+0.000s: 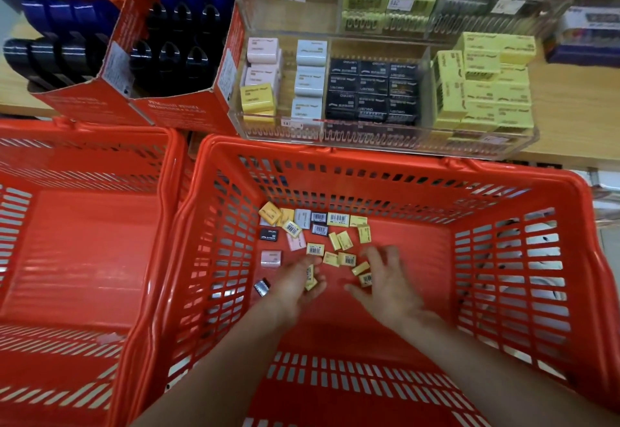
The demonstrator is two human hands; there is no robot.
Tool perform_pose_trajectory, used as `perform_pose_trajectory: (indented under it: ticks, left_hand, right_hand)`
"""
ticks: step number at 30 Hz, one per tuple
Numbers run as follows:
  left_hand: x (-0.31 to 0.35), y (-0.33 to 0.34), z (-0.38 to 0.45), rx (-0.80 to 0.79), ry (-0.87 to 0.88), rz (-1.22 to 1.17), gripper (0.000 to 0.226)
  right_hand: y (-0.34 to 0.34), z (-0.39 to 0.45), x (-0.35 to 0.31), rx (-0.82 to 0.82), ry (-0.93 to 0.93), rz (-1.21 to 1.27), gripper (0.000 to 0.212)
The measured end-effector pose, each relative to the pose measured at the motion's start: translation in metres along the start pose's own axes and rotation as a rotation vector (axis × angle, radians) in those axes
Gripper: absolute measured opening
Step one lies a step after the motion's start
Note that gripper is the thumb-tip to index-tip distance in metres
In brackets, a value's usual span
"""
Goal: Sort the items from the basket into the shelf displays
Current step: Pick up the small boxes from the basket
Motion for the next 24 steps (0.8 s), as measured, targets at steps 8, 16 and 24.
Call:
perform_pose_trajectory:
  ticks: [8,16,24]
  left_hand:
    - [-0.005,-0.01,0.0,-0.042,0.074,0.087,0.017]
    - [0.007,-0.008,-0.009,-0.096,0.073,0.062,0.017]
    - [0.013,0.023,-0.028,-0.42,-0.037,-0.354,0.035]
  right_hand:
    - [0.008,0.03,-0.01,0.209,-0.123,0.001,0.046]
    - [-0.022,0.013,-0.033,0.259,-0.253,0.382,0.028]
    - [-0.05,-0.008,-0.069,0.134,-0.448,0.489,0.044]
Point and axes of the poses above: each hand's wrist, its own z-axis towards the middle knuckle, its own y-axis out of the palm, x = y × z, the point moved 5 cm from there along z, towards the middle knuckle, and after that the axes turned 2 degrees about -z, right-handed, at the moved point
